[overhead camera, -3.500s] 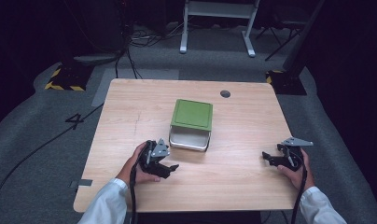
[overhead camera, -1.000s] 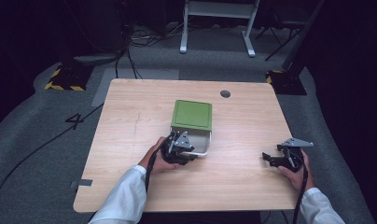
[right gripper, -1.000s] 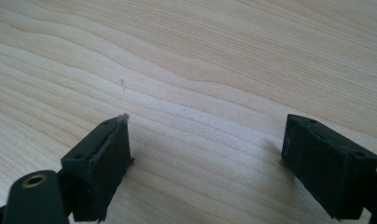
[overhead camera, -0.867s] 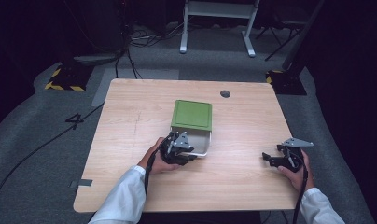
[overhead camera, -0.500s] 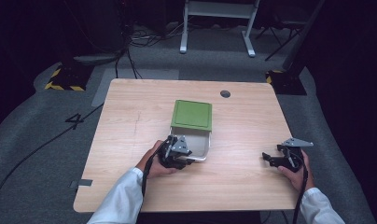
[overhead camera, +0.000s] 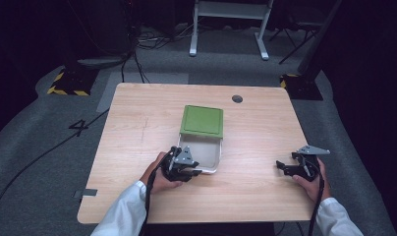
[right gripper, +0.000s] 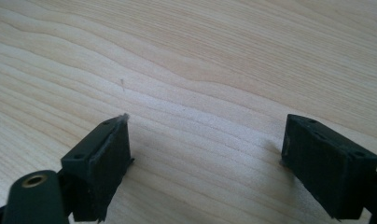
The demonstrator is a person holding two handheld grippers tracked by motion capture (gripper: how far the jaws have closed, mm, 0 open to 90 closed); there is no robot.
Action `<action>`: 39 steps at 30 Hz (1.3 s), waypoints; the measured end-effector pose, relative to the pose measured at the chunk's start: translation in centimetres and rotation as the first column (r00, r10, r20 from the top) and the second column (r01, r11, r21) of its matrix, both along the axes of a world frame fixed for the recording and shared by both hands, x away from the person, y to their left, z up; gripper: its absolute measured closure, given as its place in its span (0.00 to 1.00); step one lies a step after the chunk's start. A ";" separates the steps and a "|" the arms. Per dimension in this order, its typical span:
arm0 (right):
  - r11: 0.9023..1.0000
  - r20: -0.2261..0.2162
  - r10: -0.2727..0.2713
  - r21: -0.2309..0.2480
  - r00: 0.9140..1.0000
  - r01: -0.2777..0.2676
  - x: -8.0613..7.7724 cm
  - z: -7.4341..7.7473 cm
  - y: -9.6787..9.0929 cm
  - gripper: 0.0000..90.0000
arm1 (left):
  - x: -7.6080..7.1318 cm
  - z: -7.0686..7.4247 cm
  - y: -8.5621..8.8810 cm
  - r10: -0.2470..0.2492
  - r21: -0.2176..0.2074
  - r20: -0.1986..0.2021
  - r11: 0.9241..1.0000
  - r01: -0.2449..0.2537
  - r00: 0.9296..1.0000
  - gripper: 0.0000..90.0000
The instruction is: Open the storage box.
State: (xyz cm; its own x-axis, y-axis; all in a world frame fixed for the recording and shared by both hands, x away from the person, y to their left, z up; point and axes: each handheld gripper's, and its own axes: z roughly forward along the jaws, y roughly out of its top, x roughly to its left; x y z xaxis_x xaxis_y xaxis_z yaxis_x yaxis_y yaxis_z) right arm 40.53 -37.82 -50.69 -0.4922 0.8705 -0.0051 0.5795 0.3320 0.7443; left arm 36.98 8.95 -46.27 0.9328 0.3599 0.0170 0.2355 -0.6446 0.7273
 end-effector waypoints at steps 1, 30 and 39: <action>1.000 0.000 0.000 0.000 1.000 0.000 0.0 0.0 0.0 0.17 | -0.1 0.0 0.1 0.001 -0.004 -0.003 1.000 -0.001 1.000 0.76; 1.000 0.000 0.000 0.000 1.000 0.000 0.0 0.0 0.0 0.17 | -2.7 0.0 0.9 -0.011 -0.006 -0.018 1.000 0.011 1.000 0.76; 1.000 0.000 0.000 -0.001 1.000 0.000 0.0 0.0 0.0 0.17 | -3.1 0.1 0.9 -0.014 0.004 -0.019 1.000 0.014 1.000 0.75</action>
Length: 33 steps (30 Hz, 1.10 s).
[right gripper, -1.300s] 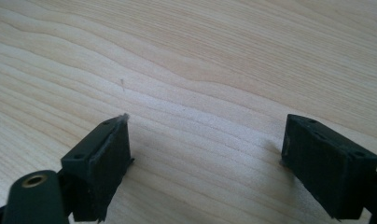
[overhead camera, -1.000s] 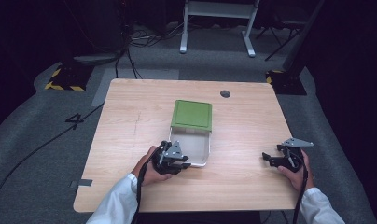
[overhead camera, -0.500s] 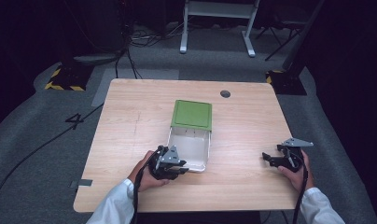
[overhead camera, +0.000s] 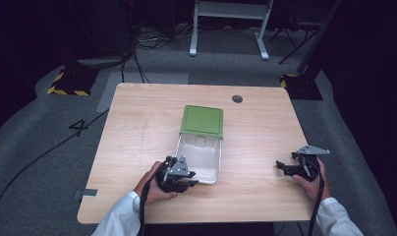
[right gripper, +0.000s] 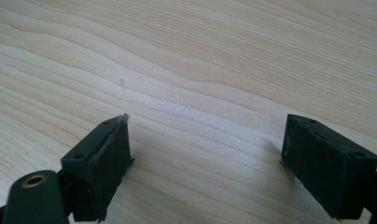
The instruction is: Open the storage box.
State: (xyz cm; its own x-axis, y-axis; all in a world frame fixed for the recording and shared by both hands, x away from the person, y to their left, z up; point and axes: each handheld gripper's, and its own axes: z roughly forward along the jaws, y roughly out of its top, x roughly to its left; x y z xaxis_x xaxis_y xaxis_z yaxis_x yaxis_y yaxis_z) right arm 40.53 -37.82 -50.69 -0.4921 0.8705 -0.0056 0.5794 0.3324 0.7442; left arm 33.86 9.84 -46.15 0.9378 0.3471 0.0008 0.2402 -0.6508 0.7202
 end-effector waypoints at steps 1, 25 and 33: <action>1.000 0.000 0.000 0.000 1.000 0.000 0.0 0.0 0.0 0.17 | 0.0 0.0 0.0 0.001 0.000 0.000 1.000 -0.001 1.000 0.75; 1.000 0.000 0.000 0.000 1.000 0.000 0.0 0.0 0.0 0.17 | -2.0 2.9 1.5 0.026 -0.096 0.059 0.995 -0.021 0.998 0.51; 1.000 0.000 0.000 0.000 1.000 0.000 0.0 0.0 0.0 0.17 | -2.1 4.3 3.4 0.131 -0.144 0.104 0.983 -0.115 0.986 0.40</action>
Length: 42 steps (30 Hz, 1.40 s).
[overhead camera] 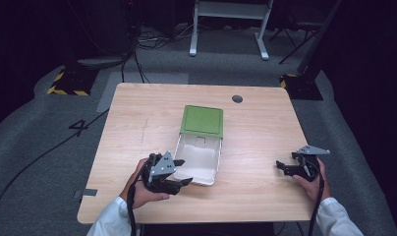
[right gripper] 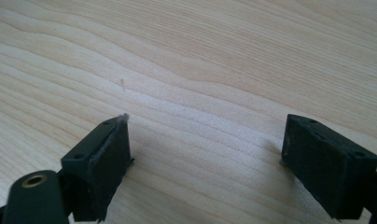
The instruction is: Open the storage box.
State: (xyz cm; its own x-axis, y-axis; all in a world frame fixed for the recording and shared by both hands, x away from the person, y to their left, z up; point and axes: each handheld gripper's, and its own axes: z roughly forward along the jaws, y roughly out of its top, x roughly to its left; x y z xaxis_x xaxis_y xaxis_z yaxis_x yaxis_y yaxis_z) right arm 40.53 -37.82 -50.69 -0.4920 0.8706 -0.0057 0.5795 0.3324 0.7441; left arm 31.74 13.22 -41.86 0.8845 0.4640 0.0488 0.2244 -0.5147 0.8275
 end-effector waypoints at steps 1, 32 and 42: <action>1.000 0.000 0.000 0.000 1.000 0.000 0.0 0.0 0.0 0.17 | -0.1 0.1 0.3 0.020 -0.002 0.009 1.000 -0.020 1.000 0.38; 1.000 0.000 0.009 -0.001 1.000 -0.009 -0.1 0.0 0.0 0.17 | 0.9 -4.9 7.5 0.296 0.184 0.025 0.937 -0.296 0.955 0.18; 1.000 0.001 0.012 -0.001 1.000 -0.012 -0.1 0.0 0.0 0.17 | 1.7 -6.6 9.6 0.337 0.167 -0.042 0.930 -0.326 0.940 0.18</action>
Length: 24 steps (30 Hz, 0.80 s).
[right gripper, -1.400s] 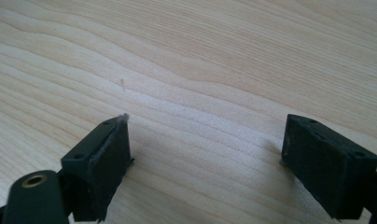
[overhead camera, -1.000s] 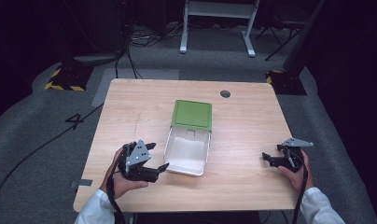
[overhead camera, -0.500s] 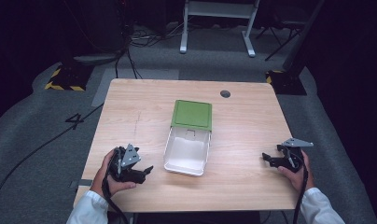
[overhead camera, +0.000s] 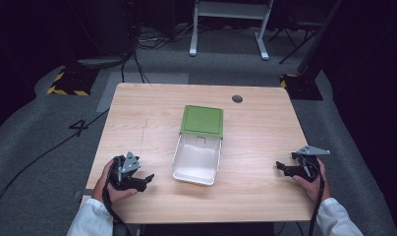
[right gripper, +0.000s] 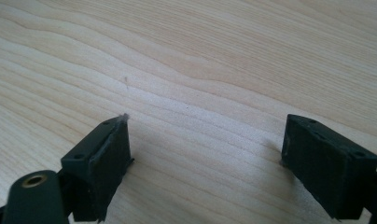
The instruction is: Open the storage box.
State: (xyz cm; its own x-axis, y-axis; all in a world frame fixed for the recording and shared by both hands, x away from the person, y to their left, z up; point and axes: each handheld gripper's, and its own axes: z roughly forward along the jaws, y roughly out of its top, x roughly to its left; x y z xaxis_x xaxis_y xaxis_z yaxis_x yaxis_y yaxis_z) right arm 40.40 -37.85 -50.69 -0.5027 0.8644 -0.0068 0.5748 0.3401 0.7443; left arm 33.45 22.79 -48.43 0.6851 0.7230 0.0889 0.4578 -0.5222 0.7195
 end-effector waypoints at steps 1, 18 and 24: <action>1.000 0.000 0.000 0.000 1.000 0.000 0.0 0.0 0.0 0.17 | 0.1 -0.2 0.3 0.010 -0.008 -0.008 1.000 -0.010 1.000 0.18; 1.000 0.000 0.002 0.000 1.000 -0.002 0.0 0.0 0.0 0.17 | 0.7 -2.3 3.3 0.125 -0.040 -0.091 0.991 -0.129 0.988 0.17; 1.000 0.000 0.003 0.000 1.000 -0.003 0.0 0.0 0.0 0.17 | 0.7 -2.3 3.3 0.148 -0.041 -0.094 0.987 -0.153 0.984 0.17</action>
State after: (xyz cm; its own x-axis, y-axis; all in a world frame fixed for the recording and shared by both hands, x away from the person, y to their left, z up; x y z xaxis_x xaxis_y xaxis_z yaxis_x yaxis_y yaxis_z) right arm 40.37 -37.86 -50.70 -0.5054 0.8629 -0.0069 0.5736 0.3419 0.7443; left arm 34.16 26.09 -50.71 0.5716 0.8205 -0.0057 0.5926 -0.4080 0.6945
